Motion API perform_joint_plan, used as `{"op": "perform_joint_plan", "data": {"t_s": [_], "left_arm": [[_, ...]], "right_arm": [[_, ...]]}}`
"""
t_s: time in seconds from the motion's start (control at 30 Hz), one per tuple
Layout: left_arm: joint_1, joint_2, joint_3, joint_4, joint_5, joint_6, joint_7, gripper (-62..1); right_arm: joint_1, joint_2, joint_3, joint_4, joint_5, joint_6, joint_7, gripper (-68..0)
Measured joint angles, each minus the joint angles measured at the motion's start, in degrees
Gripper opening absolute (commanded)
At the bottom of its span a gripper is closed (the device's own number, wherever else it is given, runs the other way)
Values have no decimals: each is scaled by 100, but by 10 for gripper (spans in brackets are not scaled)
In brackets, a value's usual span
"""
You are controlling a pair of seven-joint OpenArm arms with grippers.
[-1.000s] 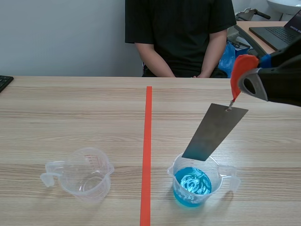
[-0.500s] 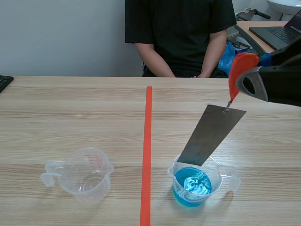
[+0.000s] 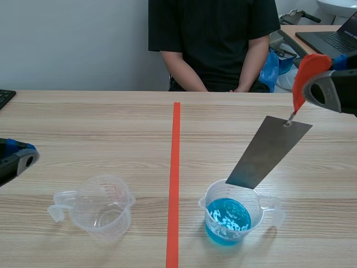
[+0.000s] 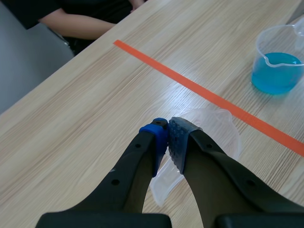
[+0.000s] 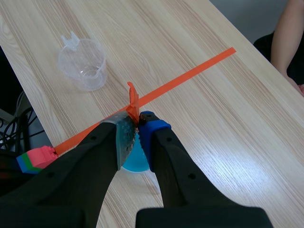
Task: Do the redox reaction experiment.
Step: 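Raise the plate and point at it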
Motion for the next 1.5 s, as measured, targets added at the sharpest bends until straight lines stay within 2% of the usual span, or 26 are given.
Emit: {"op": "perform_joint_plan", "data": {"t_s": [0.17, 0.53, 0.7, 0.8, 1.0, 1.2, 1.5], "left_arm": [[-472, 0, 901, -343, 636, 0, -258, -562], [-1458, 105, 2332, -1115, 1408, 0, -704, -562], [-1847, 352, 2852, -1438, 1423, 0, -802, -562], [-2026, 557, 3215, -1624, 1606, 0, -800, -562], [-2253, 872, 3770, -2090, 1604, 0, -804, -562], [-2610, 1169, 3838, -2599, 1600, 0, -807, -562], [-2673, 1241, 3790, -2651, 1591, 0, -857, -562]], "right_arm": [[0, 0, 0, 0, 0, 0, 0, -658], [0, 0, 0, 0, 0, 0, 0, -658], [0, 0, 0, 0, 0, 0, 0, -658], [0, 0, 0, 0, 0, 0, 0, -658], [0, 0, 0, 0, 0, 0, 0, -658], [0, 0, 0, 0, 0, 0, 0, -658], [0, 0, 0, 0, 0, 0, 0, -658]]}}
